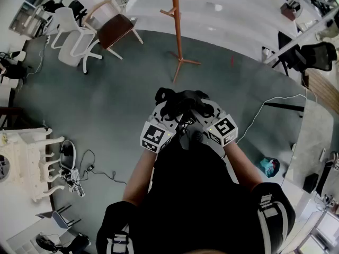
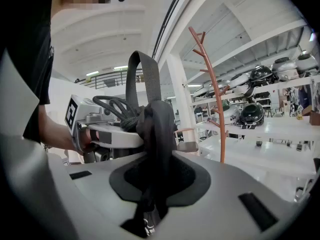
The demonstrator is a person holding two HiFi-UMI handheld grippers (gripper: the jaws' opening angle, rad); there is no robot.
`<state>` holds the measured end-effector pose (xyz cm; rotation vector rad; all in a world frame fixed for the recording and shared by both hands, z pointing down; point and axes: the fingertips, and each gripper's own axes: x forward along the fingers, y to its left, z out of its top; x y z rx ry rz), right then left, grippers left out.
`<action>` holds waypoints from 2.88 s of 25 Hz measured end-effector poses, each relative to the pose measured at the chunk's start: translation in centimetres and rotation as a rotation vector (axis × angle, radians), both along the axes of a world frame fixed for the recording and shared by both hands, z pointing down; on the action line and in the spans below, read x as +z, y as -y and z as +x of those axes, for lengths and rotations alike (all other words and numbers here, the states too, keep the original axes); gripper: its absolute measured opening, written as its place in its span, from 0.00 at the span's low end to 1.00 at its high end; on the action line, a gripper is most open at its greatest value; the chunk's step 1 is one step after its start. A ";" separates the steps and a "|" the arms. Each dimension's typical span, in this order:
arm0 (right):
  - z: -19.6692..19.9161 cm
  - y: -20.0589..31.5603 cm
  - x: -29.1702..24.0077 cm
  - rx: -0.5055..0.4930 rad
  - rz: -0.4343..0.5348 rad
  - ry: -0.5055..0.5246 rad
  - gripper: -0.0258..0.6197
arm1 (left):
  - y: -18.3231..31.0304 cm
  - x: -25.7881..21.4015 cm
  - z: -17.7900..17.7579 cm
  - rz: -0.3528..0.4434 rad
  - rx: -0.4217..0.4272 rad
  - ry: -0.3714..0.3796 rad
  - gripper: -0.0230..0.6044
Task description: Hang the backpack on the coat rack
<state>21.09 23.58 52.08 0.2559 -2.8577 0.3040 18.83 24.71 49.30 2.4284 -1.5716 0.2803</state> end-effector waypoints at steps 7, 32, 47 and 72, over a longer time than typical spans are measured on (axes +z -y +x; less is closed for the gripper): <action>-2.0 -6.3 -1.3 0.062 0.025 -0.021 0.17 | -6.4 -1.2 -2.3 0.019 0.062 -0.055 0.21; -18.1 -13.9 -1.3 0.340 0.037 0.011 0.17 | -13.3 -1.4 -18.4 0.047 0.367 -0.023 0.21; -18.4 -12.2 -1.4 0.399 0.048 -0.024 0.17 | -11.3 -1.3 -19.0 0.053 0.419 -0.062 0.21; -14.6 5.9 -0.7 0.242 -0.011 0.001 0.17 | 6.3 -0.5 -15.1 -0.012 0.260 -0.013 0.21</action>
